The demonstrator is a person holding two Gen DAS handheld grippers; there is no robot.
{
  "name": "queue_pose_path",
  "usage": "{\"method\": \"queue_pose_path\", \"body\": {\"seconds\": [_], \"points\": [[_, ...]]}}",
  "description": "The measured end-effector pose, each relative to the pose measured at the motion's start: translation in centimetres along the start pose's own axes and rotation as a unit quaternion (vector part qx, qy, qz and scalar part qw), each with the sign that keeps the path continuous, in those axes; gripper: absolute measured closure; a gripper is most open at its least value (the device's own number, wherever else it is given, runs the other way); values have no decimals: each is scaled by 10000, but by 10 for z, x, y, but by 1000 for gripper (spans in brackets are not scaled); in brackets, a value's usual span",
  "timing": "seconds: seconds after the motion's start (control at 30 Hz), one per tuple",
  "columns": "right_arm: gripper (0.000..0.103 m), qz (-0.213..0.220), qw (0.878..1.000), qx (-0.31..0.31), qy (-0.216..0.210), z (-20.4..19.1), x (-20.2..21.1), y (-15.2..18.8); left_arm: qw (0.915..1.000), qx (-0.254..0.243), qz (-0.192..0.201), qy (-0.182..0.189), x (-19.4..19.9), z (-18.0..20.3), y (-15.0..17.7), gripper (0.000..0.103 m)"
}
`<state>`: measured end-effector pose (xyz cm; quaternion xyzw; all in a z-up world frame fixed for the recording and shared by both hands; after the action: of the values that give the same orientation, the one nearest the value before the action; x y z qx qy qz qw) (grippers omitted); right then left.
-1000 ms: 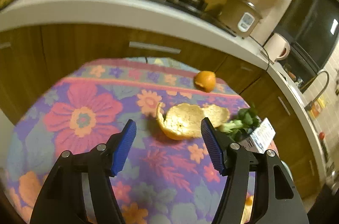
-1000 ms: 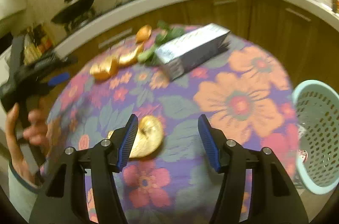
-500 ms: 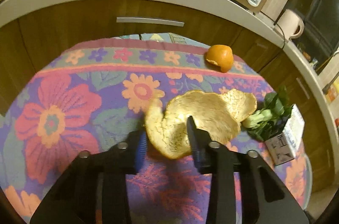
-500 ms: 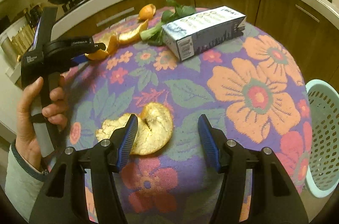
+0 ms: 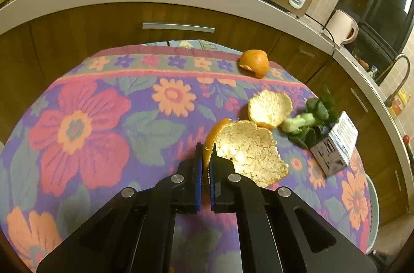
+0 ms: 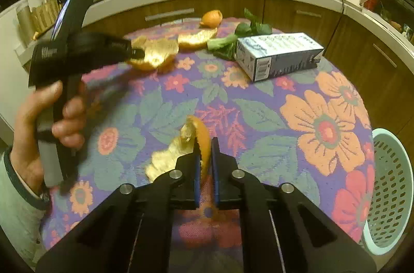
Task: Collect trash
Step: 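Grasp the bread crust with the left tool while the right tool grasps an orange peel, then carry the crust and peel over the blue basket and open both tools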
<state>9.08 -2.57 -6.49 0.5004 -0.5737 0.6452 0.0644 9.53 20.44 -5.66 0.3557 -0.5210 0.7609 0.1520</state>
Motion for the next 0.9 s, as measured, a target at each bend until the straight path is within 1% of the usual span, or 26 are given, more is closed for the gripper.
{"method": "queue_pose_path", "body": {"seconds": [0.23, 0.37, 0.43, 0.5, 0.57, 0.67, 0.9], "points": [[99, 273, 9995, -133, -36, 8, 18, -2, 9998, -124, 134, 103, 23, 7, 15, 101], [99, 444, 9986, -279, -8, 17, 31, -2, 9992, -281, 208, 208, 33, 17, 21, 101], [99, 539, 9979, -335, 81, 24, 37, -2, 9979, -419, 315, 371, 40, 27, 24, 101], [99, 634, 9969, -455, 91, 33, 45, -3, 9952, -585, 478, 629, 49, 40, 27, 101], [99, 710, 9956, -588, 138, 45, 51, -3, 9926, -773, 512, 787, 54, 56, 31, 101], [99, 830, 9930, -810, 202, 66, 60, -4, 9889, -1020, 542, 931, 57, 80, 35, 101], [99, 1087, 9848, -1288, 420, 120, 83, 1, 9769, -1531, 555, 1387, 62, 143, 42, 101]]}}
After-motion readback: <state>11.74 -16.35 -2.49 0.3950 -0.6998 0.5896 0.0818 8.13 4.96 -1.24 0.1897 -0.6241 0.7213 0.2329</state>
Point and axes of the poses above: each gripper's, at about its wrist camera, not at the fingertips, and x roughly against the way its jaws point, z to its right, y to its underside, the point moved 1 cm from there along -x, roughly the way its jaws point, and after that the axes turned 8 degrees about -x, right-handed, at the moved point
